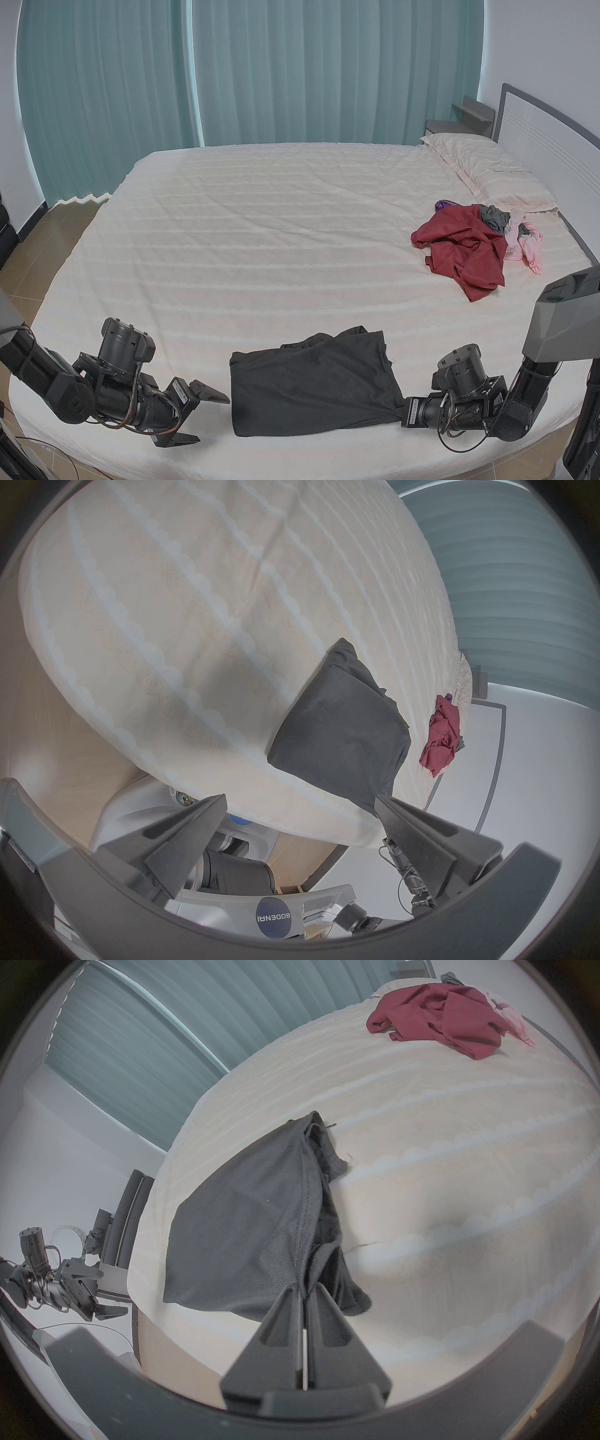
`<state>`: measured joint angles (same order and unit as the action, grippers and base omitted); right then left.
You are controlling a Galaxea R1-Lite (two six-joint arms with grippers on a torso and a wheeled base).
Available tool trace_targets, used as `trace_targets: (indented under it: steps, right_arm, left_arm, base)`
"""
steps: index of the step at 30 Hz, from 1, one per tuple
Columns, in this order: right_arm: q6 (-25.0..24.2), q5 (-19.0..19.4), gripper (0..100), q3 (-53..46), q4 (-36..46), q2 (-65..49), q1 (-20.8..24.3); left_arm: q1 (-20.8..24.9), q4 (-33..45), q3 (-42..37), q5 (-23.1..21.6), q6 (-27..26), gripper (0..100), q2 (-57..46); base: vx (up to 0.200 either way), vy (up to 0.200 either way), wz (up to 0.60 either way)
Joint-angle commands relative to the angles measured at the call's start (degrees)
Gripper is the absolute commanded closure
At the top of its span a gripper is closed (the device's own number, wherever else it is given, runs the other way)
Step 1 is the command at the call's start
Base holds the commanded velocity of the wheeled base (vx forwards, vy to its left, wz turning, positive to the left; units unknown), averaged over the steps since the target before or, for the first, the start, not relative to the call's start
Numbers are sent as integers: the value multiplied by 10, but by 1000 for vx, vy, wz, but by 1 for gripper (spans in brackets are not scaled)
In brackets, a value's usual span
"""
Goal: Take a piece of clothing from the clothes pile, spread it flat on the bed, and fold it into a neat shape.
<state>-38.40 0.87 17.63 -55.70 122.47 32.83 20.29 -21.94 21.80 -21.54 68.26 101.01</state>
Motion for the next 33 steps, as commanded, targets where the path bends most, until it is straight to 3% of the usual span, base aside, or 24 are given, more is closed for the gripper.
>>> trace_targets:
  steps: [1,2,3,12,16,20,21,22,26,33]
  right_arm:
    - [0,0,100,0,0,4,0]
    - [1,0,100,0,2,5,-1]
    - [2,0,0,0,2,5,-1]
    - [7,0,0,3,-6,-11,-5]
    - [8,7,0,53,-18,9,-43]
    - [8,6,0,77,-20,39,-46]
    - [8,9,0,109,-19,72,-49]
    - [9,11,0,121,-19,81,-51]
    - [9,34,0,140,-14,89,-51]
    - [39,51,0,154,-9,99,-54]
  left_arm:
    - [0,0,0,0,0,0,0]
    - [0,0,0,0,0,0,0]
    - [0,0,0,0,0,0,0]
    - [0,0,0,1,0,0,1]
    - [0,-1,15,11,-1,0,17]
    - [0,0,38,29,-7,0,37]
    - [0,-1,66,84,-51,0,81]
    - [1,-1,72,104,-75,0,97]
    - [23,-14,86,129,-149,0,142]
    - [62,-72,144,200,-160,0,226]
  base:
    - [0,0,0]
    - [0,0,0]
    - [0,0,0]
    - [0,0,0]
    - [0,0,0]
    - [0,0,0]
    - [0,0,0]
    - [0,0,0]
    - [0,0,0]
    - [0,0,0]
